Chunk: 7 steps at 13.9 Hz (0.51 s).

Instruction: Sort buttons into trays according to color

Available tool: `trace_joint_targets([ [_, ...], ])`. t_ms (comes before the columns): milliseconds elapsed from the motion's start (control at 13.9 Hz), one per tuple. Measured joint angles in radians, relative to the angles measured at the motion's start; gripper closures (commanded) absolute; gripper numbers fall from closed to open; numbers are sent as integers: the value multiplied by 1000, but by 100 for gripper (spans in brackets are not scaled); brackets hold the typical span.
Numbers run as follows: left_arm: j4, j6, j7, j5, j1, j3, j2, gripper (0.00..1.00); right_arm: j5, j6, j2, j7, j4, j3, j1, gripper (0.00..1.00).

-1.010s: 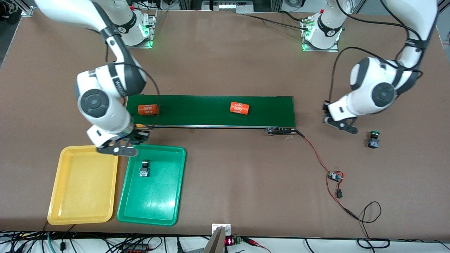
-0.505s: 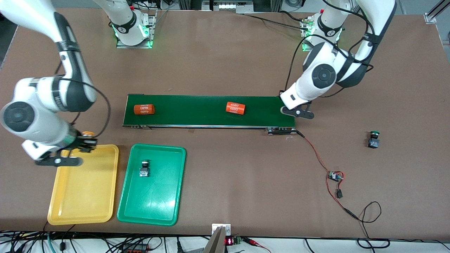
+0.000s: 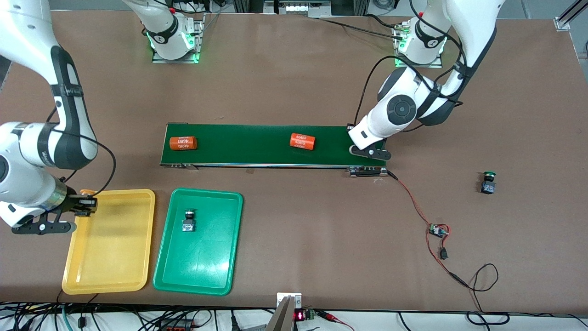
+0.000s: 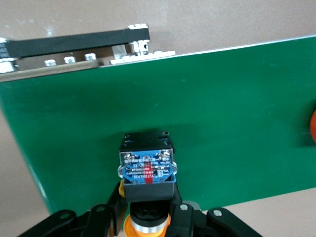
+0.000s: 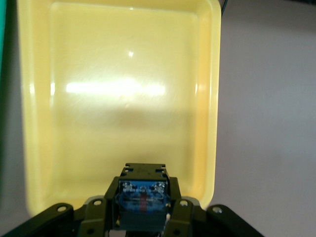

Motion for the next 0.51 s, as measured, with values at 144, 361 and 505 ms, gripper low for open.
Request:
trace_joint_targets([
  [144,4,8,0,0,0,6,11,0,0,88,50,-44,3,-23,-6,75],
  [361,16,20,0,0,1,19,9,0,0,189,107,-65,7,-29,-16,75],
  [505,31,-7,-5,0,12,32,-22,0,0,244,143,-65,8,-30,-16,75],
])
